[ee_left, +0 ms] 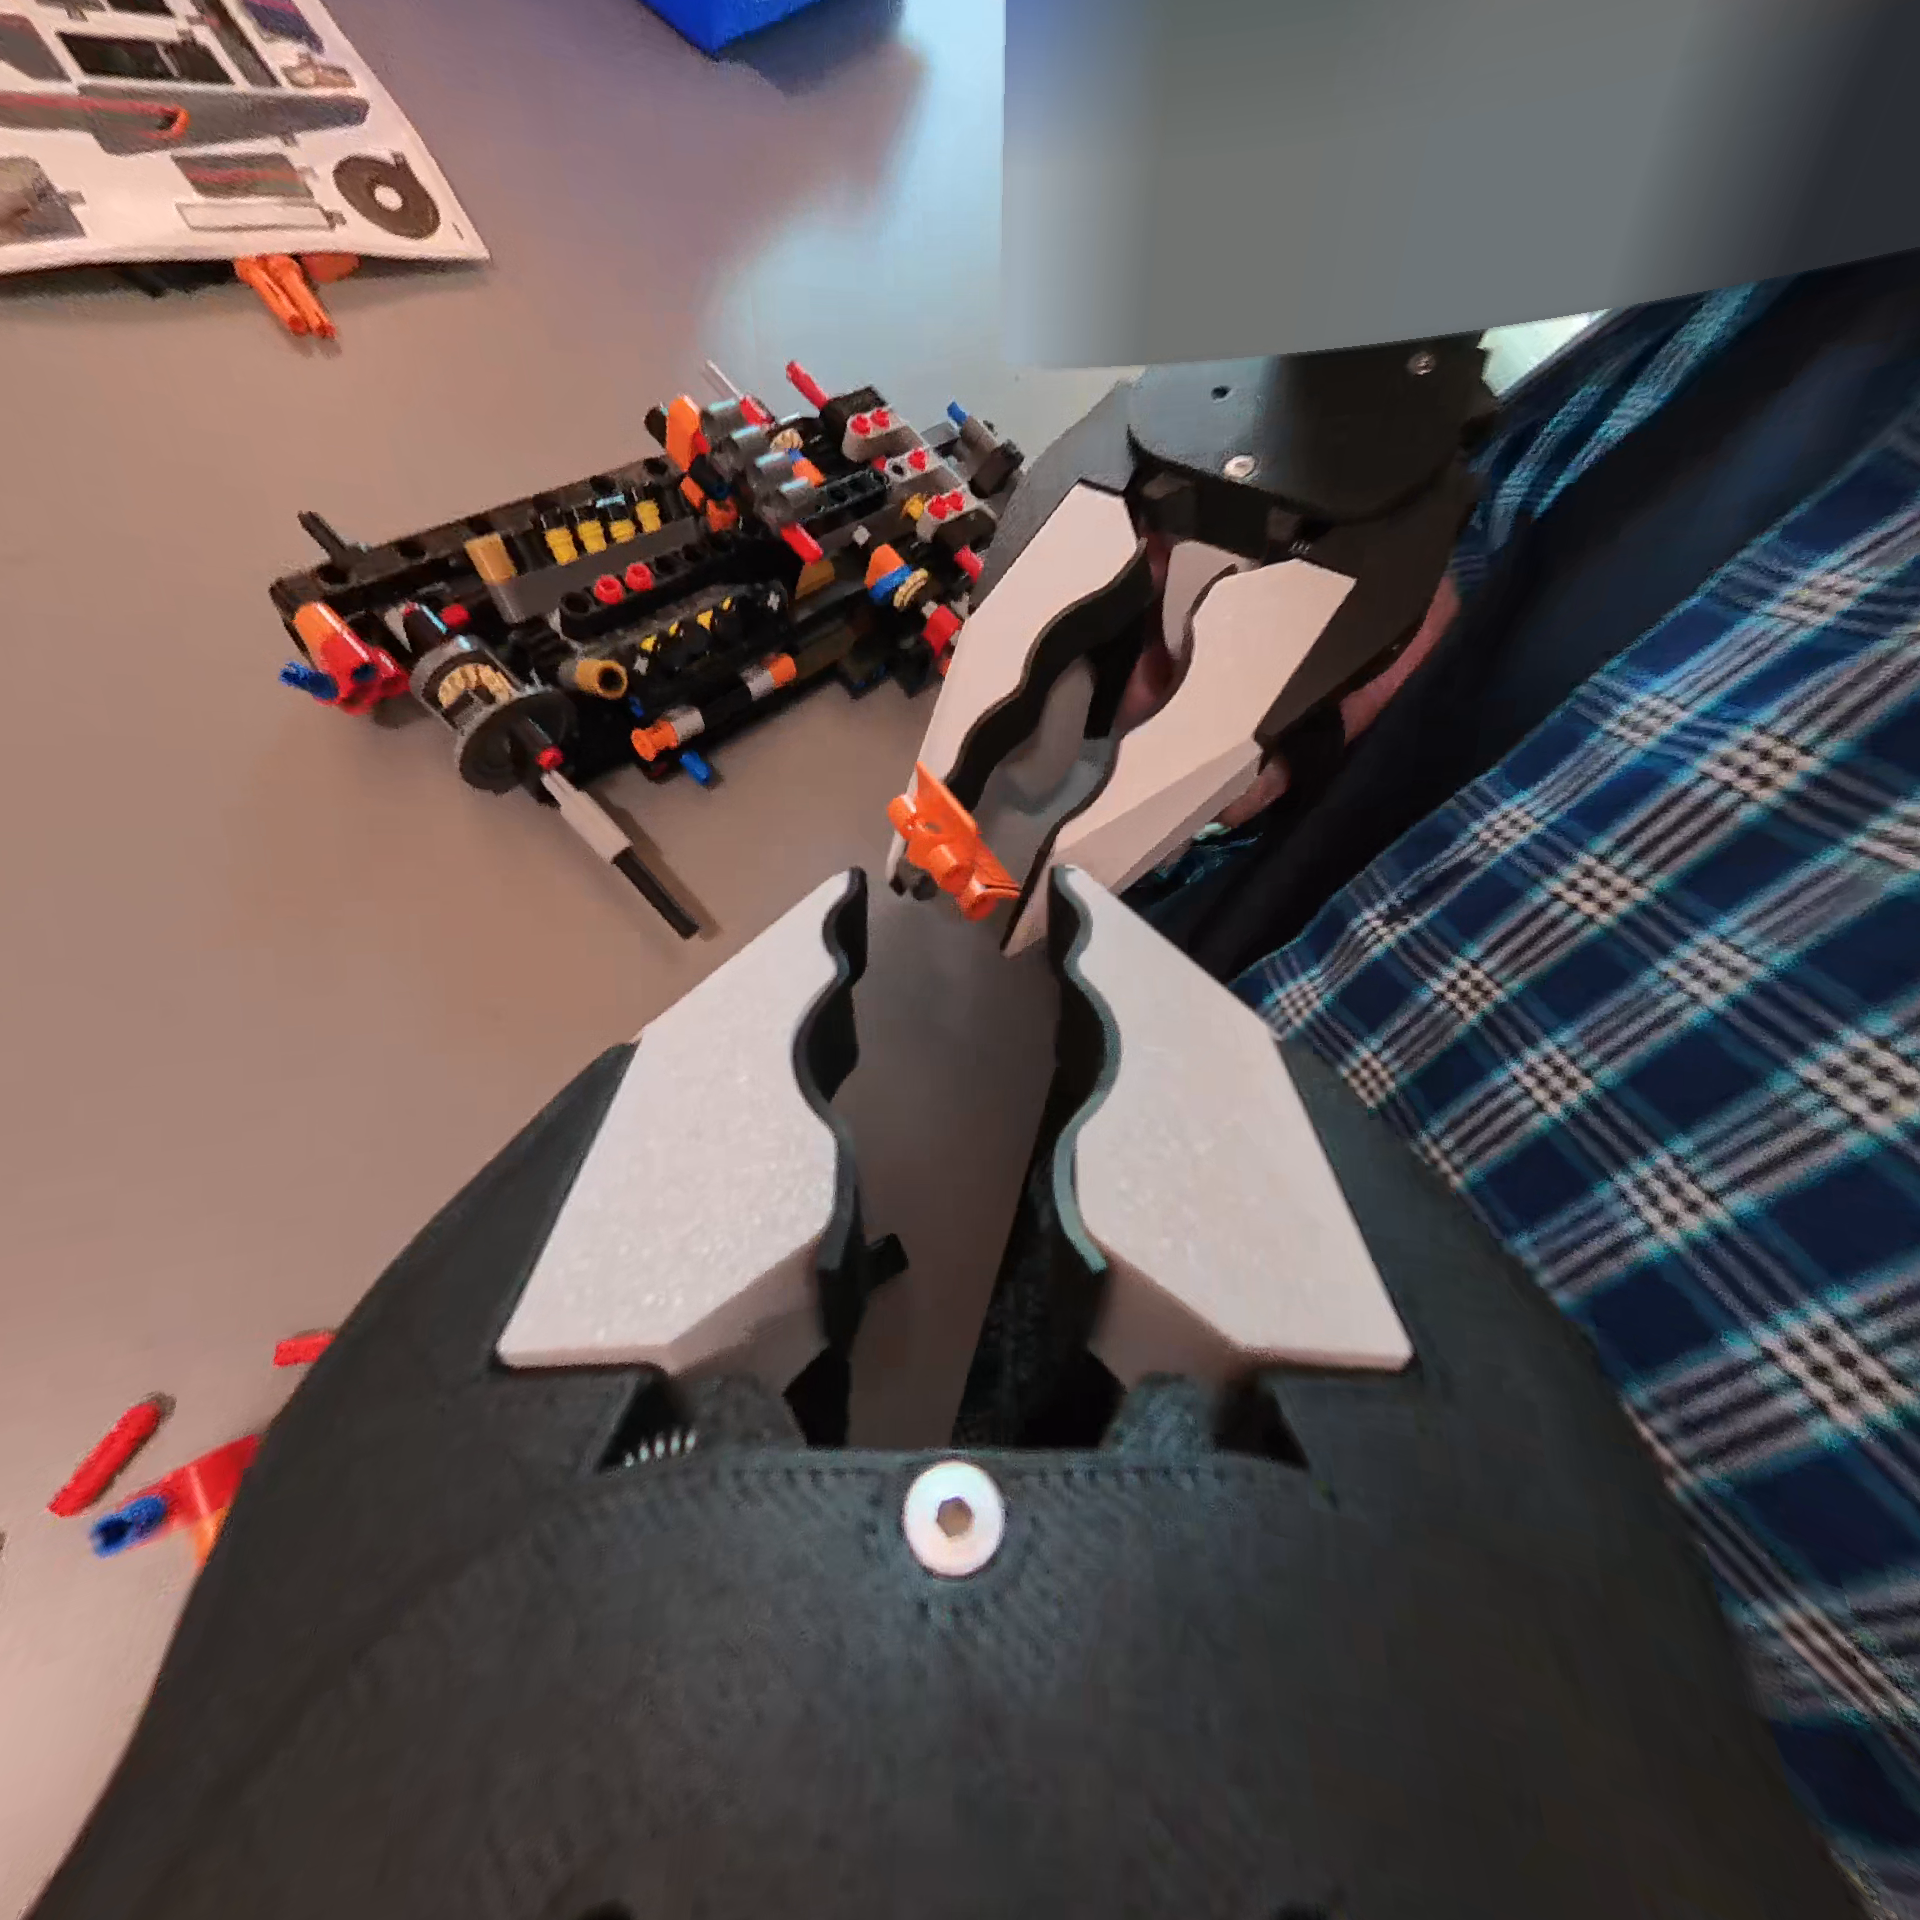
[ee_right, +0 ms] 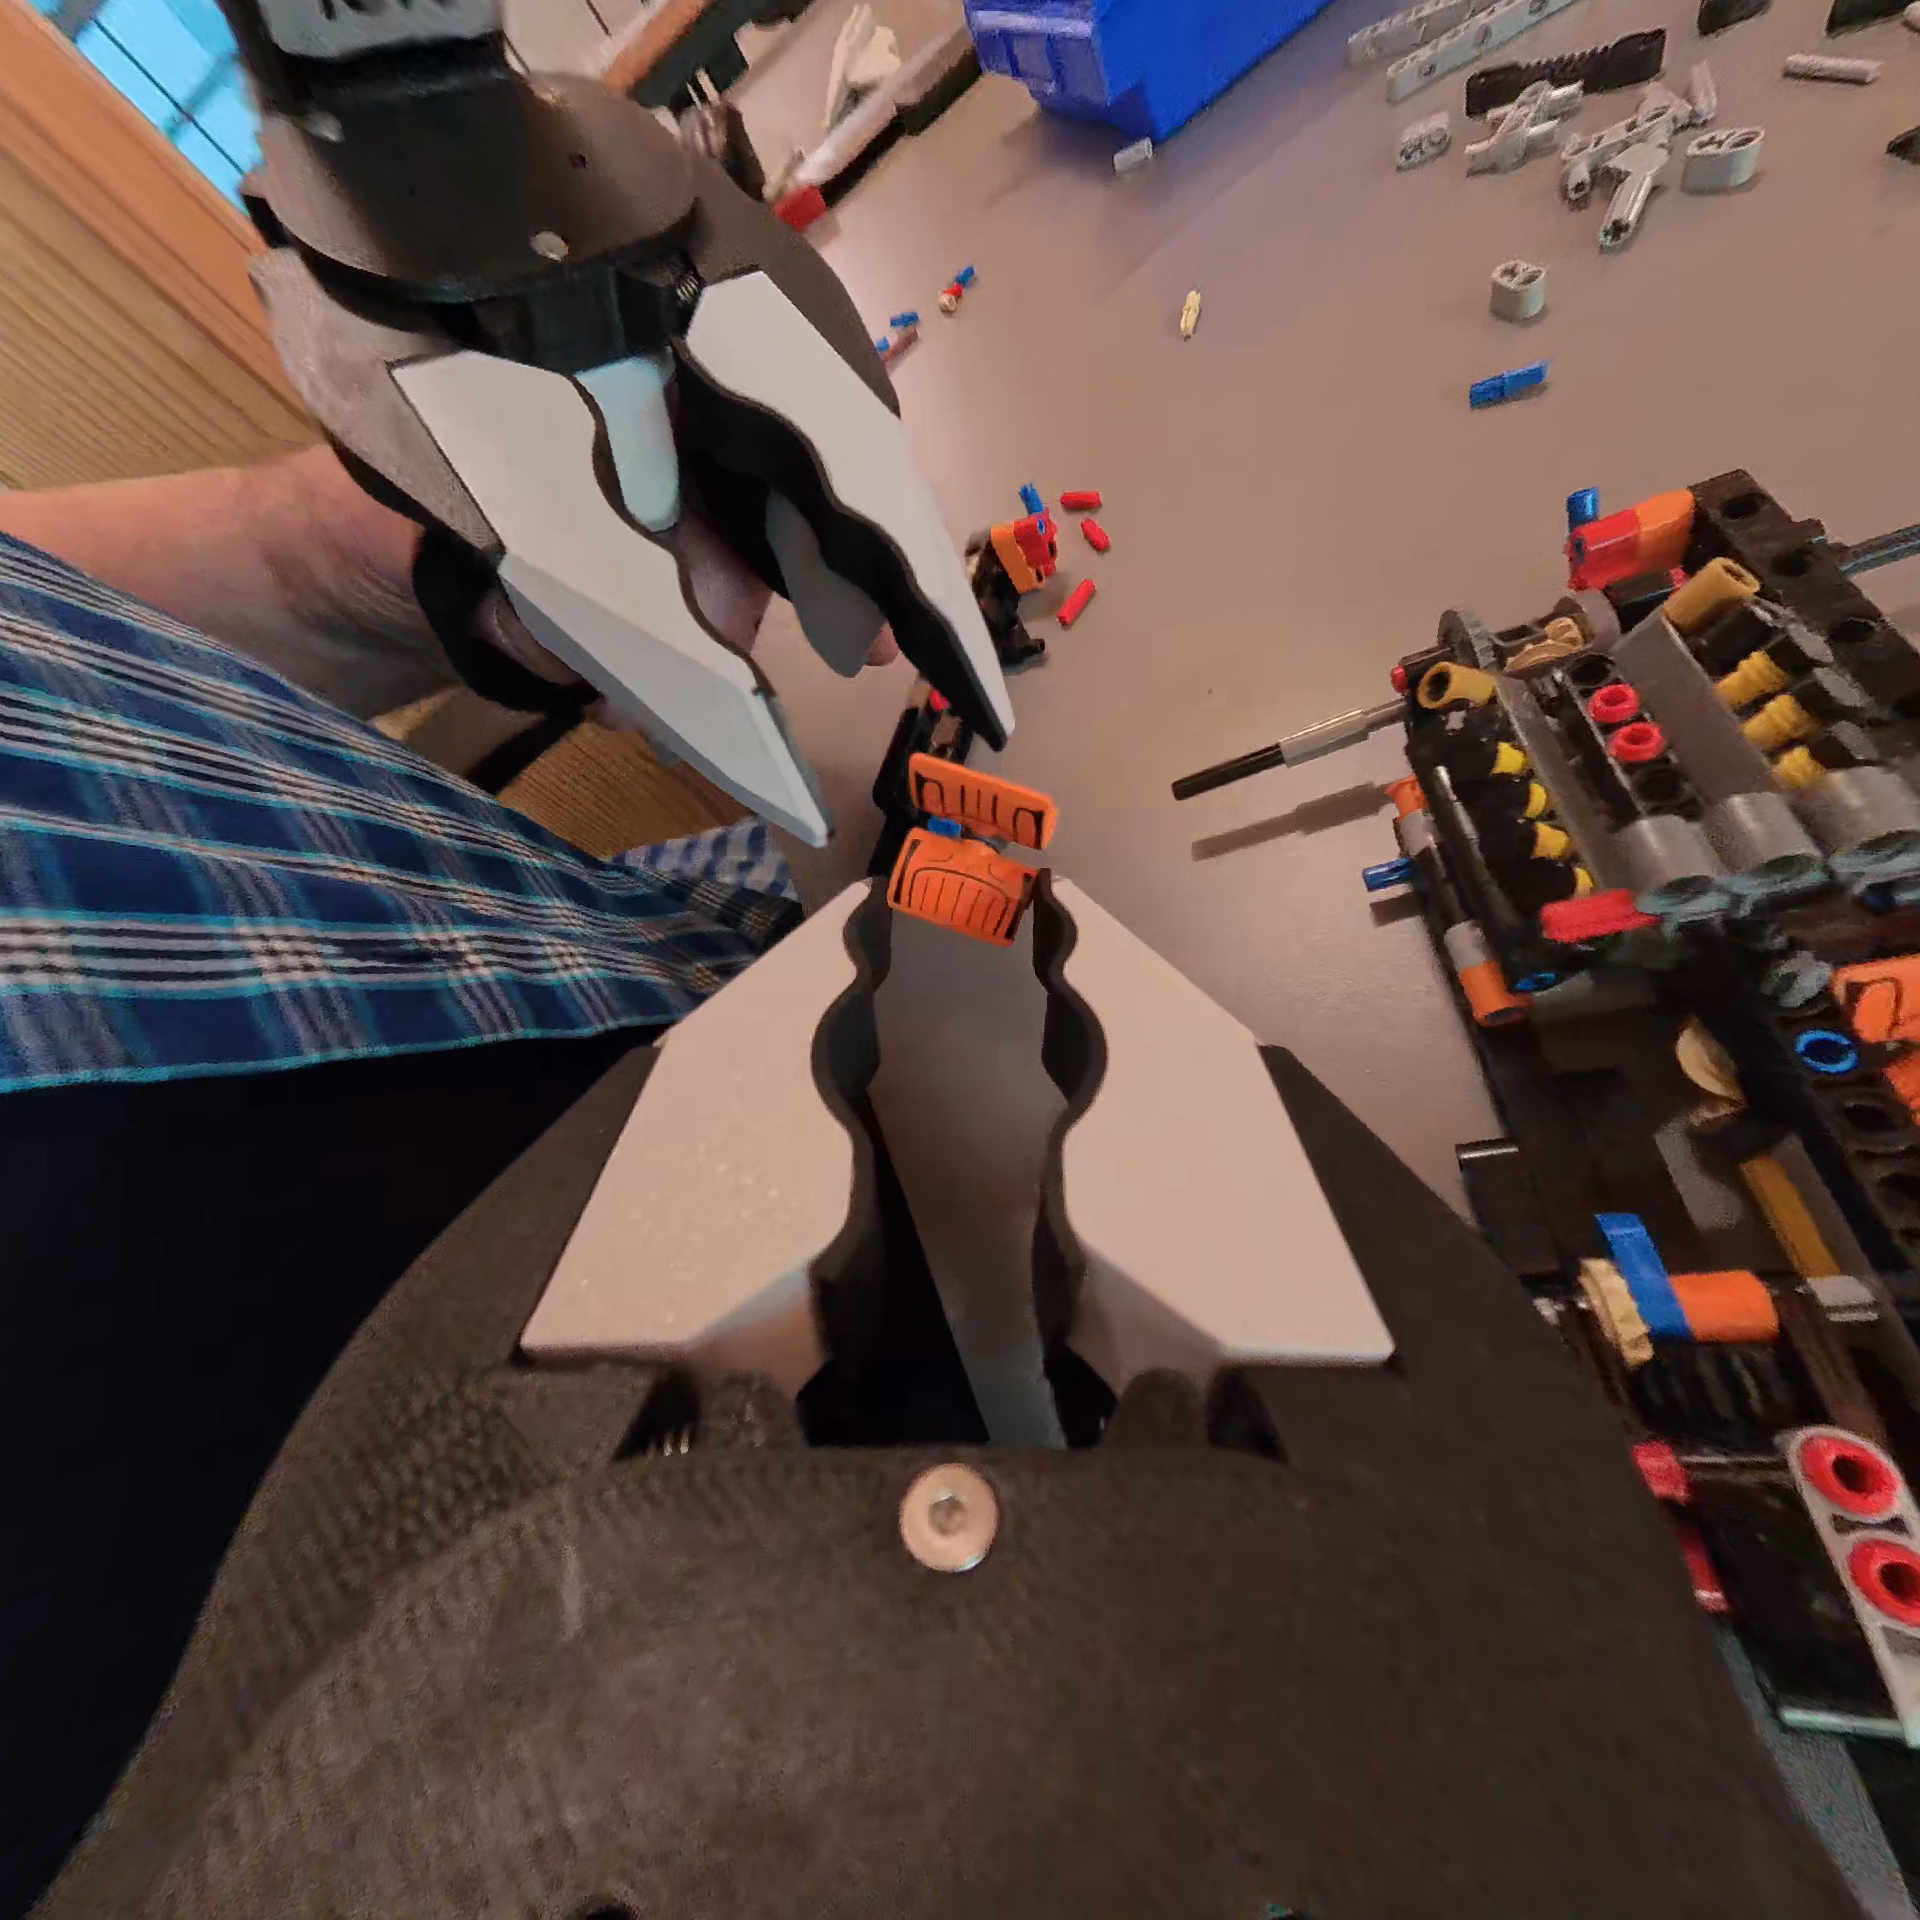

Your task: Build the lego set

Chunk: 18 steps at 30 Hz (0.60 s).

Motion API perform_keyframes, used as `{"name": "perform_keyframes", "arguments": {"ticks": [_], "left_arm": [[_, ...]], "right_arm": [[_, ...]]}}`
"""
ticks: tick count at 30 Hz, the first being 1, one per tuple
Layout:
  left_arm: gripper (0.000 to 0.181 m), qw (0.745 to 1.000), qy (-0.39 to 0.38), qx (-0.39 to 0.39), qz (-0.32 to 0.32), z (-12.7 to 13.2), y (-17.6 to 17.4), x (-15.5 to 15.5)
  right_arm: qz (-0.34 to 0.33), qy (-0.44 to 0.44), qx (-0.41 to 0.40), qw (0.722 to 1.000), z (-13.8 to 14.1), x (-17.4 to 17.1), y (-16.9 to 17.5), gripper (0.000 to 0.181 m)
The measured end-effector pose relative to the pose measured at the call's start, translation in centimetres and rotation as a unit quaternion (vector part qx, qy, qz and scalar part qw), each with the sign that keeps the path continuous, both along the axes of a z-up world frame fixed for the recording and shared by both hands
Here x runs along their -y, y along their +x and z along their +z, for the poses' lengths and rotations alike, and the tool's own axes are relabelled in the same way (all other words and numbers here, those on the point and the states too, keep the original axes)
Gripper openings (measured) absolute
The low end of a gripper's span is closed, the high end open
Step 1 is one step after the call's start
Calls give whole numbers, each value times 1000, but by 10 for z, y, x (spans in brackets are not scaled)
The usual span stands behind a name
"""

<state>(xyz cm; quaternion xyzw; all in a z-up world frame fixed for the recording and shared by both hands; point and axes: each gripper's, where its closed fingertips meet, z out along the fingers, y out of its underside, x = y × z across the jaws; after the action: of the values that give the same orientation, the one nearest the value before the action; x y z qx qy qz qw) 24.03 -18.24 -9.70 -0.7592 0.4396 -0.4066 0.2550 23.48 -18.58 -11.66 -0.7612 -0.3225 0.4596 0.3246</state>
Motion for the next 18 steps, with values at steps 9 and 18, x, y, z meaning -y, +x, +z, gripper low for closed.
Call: {"name": "perform_keyframes", "arguments": {"ticks": [9, 18], "left_arm": [[37, 1000, 1, -6, -9, 11, -10, -37], [36, 998, 38, -36, 28, 14, -31, -51]], "right_arm": [[17, -38, -105, 994, 23, -1, 6, 25], [10, -45, -105, 993, 21, -5, 9, 25]]}}
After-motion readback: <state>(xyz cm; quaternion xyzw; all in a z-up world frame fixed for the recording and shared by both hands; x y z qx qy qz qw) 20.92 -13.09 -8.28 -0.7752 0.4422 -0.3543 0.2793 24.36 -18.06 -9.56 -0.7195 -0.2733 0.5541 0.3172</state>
